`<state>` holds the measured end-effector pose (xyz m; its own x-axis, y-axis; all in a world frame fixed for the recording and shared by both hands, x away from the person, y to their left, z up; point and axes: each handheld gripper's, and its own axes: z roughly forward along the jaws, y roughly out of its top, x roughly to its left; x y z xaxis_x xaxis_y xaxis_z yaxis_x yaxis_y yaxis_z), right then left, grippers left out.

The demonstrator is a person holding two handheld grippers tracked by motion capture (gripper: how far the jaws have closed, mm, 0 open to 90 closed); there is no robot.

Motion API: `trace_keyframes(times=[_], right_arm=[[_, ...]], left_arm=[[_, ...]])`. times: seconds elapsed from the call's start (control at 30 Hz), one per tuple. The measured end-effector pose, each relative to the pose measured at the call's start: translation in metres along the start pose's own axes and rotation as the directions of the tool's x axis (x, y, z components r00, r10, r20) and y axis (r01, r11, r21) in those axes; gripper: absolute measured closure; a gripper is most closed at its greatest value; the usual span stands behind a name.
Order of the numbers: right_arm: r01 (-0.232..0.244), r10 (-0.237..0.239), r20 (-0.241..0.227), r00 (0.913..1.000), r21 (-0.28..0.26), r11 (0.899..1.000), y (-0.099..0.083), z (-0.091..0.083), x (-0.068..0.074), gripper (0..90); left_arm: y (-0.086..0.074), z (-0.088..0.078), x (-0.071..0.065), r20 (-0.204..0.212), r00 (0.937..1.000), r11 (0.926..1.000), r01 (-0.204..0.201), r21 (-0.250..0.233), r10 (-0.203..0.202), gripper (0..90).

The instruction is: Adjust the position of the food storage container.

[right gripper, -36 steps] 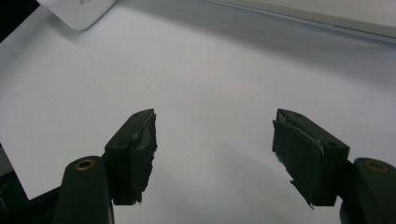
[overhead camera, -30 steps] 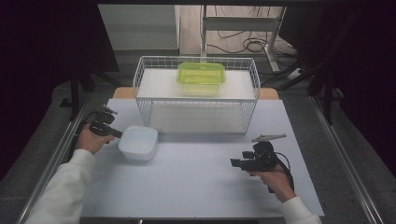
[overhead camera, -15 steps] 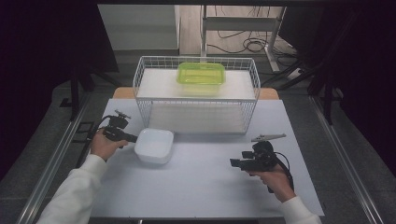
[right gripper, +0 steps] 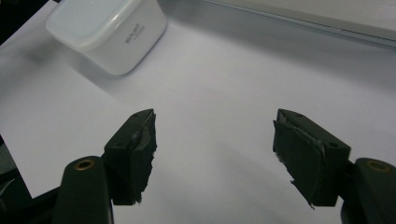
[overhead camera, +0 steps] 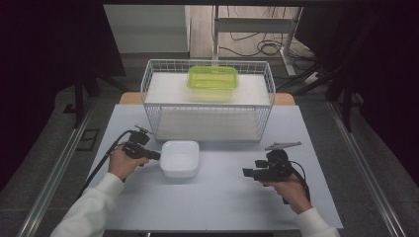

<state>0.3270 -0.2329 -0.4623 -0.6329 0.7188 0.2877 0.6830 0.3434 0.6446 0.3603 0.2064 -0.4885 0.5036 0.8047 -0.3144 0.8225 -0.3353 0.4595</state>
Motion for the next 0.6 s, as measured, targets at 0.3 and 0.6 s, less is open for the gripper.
trace_keyframes(times=[0.3, 0.6], right_arm=[[0.002, -0.002, 0.001, 1.0, 0.003, 1.0, 0.0, 0.001, 0.0, 29.9], [0.004, -0.004, -0.001, 1.0, 0.008, 1.0, 0.0, 0.002, 0.001, 29.8]], left_arm=[[0.0, 0.013, -0.018, 0.034, 0.9994, 1.0, 0.005, -0.001, -0.005, 90.0], [0.016, 0.026, -0.032, 0.049, 0.9988, 0.9999, -0.006, -0.008, 0.007, 89.9]])
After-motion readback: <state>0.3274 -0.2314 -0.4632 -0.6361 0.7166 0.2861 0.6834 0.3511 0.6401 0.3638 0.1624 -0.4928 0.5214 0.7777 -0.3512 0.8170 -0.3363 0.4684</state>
